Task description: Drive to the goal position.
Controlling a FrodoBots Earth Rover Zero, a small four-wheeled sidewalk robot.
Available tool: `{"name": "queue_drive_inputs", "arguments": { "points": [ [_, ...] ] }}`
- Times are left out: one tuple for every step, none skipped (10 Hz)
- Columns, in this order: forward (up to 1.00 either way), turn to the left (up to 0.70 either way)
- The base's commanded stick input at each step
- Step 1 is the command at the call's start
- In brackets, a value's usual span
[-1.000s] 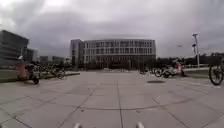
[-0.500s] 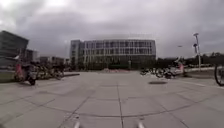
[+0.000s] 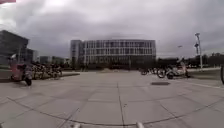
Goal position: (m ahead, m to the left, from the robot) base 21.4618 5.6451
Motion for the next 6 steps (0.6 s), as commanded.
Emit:
{"name": "queue_drive_inputs", "arguments": {
  "points": [
    [0.45,0.00],
    [0.45,0.00],
    [0.45,0.00],
    [0.45,0.00],
    [0.45,0.00],
    [0.45,0.00]
  ]
}}
